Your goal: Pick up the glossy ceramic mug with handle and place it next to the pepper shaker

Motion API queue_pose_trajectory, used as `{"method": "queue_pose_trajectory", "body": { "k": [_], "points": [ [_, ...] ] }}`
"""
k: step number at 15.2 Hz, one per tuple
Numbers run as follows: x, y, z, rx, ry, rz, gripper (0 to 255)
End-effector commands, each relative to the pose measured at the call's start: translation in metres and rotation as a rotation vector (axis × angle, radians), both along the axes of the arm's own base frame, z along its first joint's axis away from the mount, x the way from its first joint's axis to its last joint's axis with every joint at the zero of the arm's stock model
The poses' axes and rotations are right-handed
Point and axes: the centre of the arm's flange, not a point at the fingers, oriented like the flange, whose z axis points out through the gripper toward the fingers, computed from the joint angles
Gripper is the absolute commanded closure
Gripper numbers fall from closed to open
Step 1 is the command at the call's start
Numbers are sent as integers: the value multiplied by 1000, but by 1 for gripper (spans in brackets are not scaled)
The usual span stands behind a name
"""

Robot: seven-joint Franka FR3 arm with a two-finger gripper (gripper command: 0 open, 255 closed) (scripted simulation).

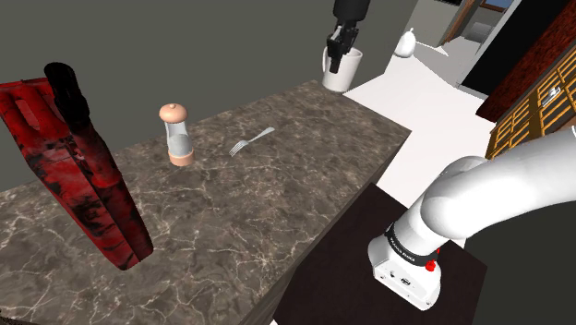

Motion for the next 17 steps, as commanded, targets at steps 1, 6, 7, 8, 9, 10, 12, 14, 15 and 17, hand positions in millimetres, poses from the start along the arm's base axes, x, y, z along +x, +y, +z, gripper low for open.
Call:
{"method": "queue_pose_trajectory", "body": {
  "k": [1, 6, 7, 8, 9, 10, 12, 14, 15, 17],
  "points": [
    [7, 25, 2, 1, 0, -2, 255],
    [26, 89, 2, 1, 0, -2, 255],
    [30, 101, 2, 1, 0, -2, 255],
    [34, 114, 2, 1, 0, -2, 255],
    [38, 127, 2, 1, 0, -2, 255],
    [41, 139, 2, 1, 0, -2, 255],
    [49, 164, 2, 1, 0, -2, 255],
    [57, 190, 2, 1, 0, -2, 255],
    [60, 202, 2, 1, 0, -2, 255],
    [68, 228, 2, 1, 0, -2, 255]
  ]
}}
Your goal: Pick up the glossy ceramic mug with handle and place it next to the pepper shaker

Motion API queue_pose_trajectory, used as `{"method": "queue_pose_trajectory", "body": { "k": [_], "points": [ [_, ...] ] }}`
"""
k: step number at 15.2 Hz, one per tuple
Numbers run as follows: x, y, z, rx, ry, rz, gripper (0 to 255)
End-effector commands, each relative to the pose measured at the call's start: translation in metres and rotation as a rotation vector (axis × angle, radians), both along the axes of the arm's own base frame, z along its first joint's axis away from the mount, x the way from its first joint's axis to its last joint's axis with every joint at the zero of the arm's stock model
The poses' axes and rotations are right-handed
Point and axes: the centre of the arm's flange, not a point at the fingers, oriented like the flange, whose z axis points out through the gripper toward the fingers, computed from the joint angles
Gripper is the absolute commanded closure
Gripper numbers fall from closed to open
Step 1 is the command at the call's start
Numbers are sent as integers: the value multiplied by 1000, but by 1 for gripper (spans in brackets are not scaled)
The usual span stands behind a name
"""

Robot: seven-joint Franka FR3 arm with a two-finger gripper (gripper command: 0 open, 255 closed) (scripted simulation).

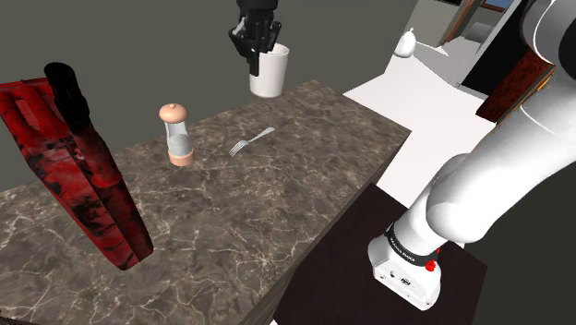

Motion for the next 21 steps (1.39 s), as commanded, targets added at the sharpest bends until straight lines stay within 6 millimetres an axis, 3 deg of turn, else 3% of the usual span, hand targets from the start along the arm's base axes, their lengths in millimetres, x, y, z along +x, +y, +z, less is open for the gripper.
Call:
{"method": "queue_pose_trajectory", "body": {
  "k": [1, 15, 21],
  "points": [
    [8, 24, -2, 1, -1, -2, 255],
    [60, 201, -2, 1, -1, -2, 255],
    [62, 207, -28, 1, -1, -2, 255]
  ]
}}
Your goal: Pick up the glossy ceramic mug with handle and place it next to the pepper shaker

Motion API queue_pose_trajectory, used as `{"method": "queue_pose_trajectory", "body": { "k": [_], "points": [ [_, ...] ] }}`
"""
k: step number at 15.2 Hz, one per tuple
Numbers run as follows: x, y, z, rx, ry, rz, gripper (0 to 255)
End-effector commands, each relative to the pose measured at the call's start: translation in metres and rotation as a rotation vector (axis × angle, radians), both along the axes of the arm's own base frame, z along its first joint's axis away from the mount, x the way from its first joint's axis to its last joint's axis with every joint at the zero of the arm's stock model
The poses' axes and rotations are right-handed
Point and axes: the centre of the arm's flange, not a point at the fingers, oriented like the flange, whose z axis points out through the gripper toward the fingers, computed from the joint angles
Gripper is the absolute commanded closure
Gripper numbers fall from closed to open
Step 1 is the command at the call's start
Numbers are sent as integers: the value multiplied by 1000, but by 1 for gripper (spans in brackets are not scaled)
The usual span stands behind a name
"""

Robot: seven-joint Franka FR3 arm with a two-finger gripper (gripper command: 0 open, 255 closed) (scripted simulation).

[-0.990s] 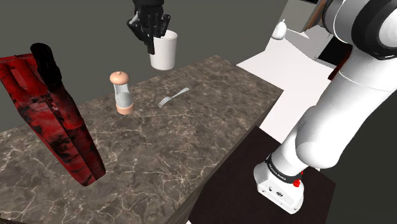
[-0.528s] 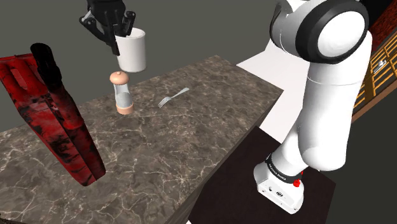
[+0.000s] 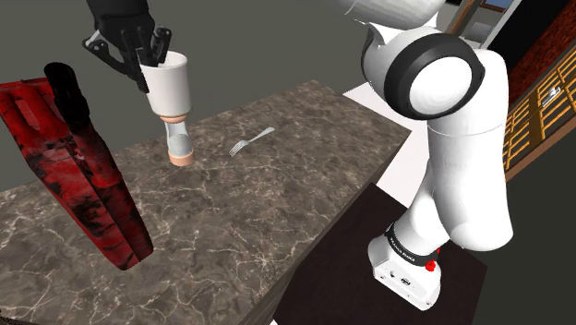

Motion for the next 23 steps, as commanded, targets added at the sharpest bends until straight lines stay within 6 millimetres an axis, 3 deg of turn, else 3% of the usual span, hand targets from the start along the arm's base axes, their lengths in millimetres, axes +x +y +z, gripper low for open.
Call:
{"method": "queue_pose_trajectory", "body": {
  "k": [1, 23],
  "points": [
    [0, 0, -11, 2, -1, 1, 255],
    [0, 0, -127, 2, -1, 1, 255]
  ]
}}
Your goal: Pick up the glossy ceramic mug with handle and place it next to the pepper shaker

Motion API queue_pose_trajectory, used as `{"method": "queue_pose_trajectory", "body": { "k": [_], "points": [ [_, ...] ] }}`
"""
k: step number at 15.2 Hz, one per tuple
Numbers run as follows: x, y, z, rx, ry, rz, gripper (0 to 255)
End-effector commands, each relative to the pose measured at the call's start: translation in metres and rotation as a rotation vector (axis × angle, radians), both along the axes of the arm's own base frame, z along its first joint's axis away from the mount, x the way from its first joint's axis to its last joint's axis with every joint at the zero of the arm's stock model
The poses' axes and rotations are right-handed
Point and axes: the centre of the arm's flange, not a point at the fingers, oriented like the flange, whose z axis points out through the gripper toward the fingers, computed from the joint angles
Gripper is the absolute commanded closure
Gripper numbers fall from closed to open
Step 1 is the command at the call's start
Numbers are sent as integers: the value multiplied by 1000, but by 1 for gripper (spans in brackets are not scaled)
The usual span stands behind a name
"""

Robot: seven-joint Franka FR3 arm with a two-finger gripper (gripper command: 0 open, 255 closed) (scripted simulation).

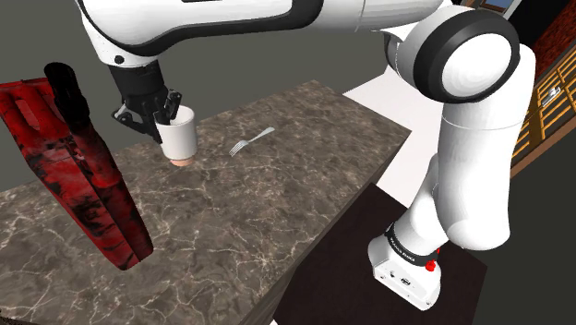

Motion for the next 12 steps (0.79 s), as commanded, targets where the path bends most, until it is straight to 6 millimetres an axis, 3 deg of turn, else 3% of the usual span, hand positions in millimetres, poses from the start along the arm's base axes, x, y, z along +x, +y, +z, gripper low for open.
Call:
{"method": "queue_pose_trajectory", "body": {
  "k": [1, 12],
  "points": [
    [1, 0, -12, 1, -1, 0, 255],
    [1, 0, -70, 1, -1, 0, 255]
  ]
}}
